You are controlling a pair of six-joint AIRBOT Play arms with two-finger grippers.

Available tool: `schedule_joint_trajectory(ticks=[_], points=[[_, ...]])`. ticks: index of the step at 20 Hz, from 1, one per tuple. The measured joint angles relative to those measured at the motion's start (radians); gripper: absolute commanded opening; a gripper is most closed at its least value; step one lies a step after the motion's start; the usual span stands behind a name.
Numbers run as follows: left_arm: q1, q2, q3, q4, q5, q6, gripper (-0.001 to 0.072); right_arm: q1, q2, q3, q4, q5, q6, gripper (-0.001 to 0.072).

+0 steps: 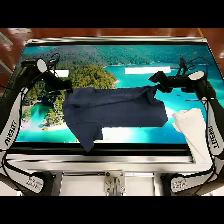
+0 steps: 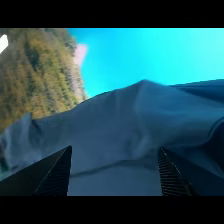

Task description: Fold the shirts.

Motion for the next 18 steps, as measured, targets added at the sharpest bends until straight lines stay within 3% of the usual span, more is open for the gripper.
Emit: schedule_joint_trajectory(ticks=[1, 2, 3, 4, 5, 6, 7, 12, 18], points=[[0.018, 0.008, 0.008, -0.005, -0.032, 0.02, 0.0698, -0.022, 0.014, 0.021, 0.005, 0.053, -0.019, 0.0639], [0.04, 0.024, 0.013, -0.008, -0.061, 0.042, 0.0637, -0.048, 0.031, 0.04, -0.004, 0.11, -0.032, 0.0639], [0.064, 0.041, 0.01, -0.013, -0.087, 0.06, 0.0453, -0.076, 0.051, 0.055, -0.025, 0.171, -0.042, 0.0639], [0.09, 0.063, -0.008, -0.02, -0.112, 0.083, 0.0433, -0.106, 0.075, 0.066, -0.063, 0.243, -0.049, 0.0639], [0.114, 0.087, -0.04, -0.033, -0.129, 0.104, 0.0467, -0.133, 0.096, 0.073, -0.113, 0.313, -0.052, 0.0639], [0.143, 0.116, -0.099, -0.053, -0.136, 0.125, 0.066, -0.161, 0.116, 0.079, -0.175, 0.392, -0.051, 0.0639], [0.171, 0.143, -0.175, -0.084, -0.136, 0.141, 0.0705, -0.184, 0.13, 0.083, -0.233, 0.459, -0.045, 0.0639], [0.309, 0.278, -0.653, -0.385, 0.038, 0.272, 0.0703, -0.263, 0.161, 0.09, -0.38, 0.676, -0.012, 0.0639], [0.317, 0.288, -0.887, -0.636, 0.259, 0.386, 0.0702, -0.28, 0.165, 0.09, -0.425, 0.689, 0.057, 0.0639]])
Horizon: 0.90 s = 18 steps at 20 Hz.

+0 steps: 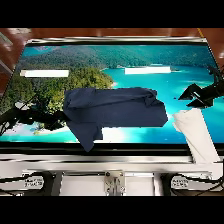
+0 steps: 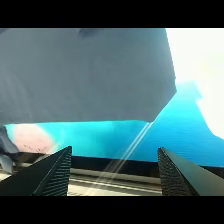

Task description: Fold the shirts.

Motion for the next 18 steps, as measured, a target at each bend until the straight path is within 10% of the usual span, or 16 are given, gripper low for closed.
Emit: schedule_joint_trajectory(ticks=[2, 4, 6, 18], points=[[-0.024, -0.011, -0.02, -0.051, 0.032, 0.016, 0.0676, -0.002, 0.0, 0.0, -0.004, 0.0, 0.015, 0.0639], [-0.05, -0.021, -0.031, -0.081, 0.075, 0.026, 0.0262, -0.003, 0.0, 0.0, -0.01, 0.0, 0.027, 0.0639], [-0.069, -0.028, -0.038, -0.09, 0.119, 0.035, 0.0078, -0.002, 0.0, -0.002, -0.026, 0.0, 0.04, 0.064], [-0.083, 0.006, -0.036, -0.167, 0.059, 0.121, 0.0042, -0.003, -0.005, -0.415, -0.013, -0.261, 0.076, 0.064]])
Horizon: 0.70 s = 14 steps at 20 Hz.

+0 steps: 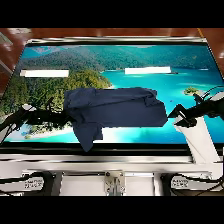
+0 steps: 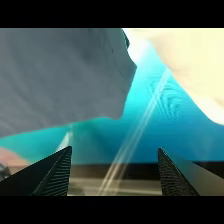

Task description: Fold the shirts.

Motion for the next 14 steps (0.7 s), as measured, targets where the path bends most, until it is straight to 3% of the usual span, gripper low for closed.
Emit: schedule_joint_trajectory(ticks=[7, 8, 9, 14], points=[[0.036, 0.063, 0.003, 0.001, -0.001, 0.0, 0.0041, 0.061, -0.095, -0.058, 0.043, -0.151, 0.01, 0.0629], [0.038, 0.069, 0.006, 0.0, -0.002, -0.002, 0.0041, 0.079, -0.104, -0.059, 0.055, -0.167, 0.016, 0.0398], [0.039, 0.072, 0.011, 0.001, -0.003, -0.004, 0.004, 0.099, -0.117, -0.06, 0.073, -0.203, 0.018, 0.0065], [0.043, 0.112, 0.122, 0.034, -0.008, -0.026, 0.0038, 0.15, -0.104, -0.004, 0.08, -0.25, -0.039, 0.0066]])
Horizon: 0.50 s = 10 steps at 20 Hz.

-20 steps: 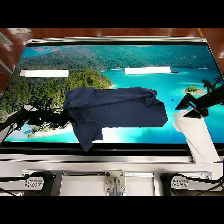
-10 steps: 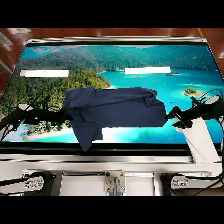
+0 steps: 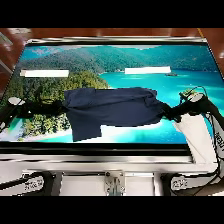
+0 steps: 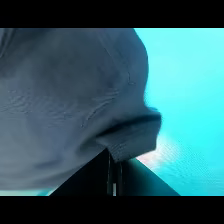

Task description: Fold the shirts.

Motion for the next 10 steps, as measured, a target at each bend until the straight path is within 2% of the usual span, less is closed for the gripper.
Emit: schedule_joint_trajectory(ticks=[3, 6, 10], points=[[0.0, 0.085, 0.165, 0.069, -0.003, -0.03, 0.0039, 0.013, 0.109, 0.129, 0.026, 0.08, -0.092, 0.0066], [0.002, 0.217, 0.422, 0.12, -0.002, -0.039, 0.004, 0.016, 0.296, 0.332, 0.04, 0.097, -0.159, 0.0067], [0.006, 0.396, 0.796, 0.199, 0.013, -0.042, 0.0041, 0.016, 0.597, 0.564, 0.039, -0.007, -0.173, 0.0067]])
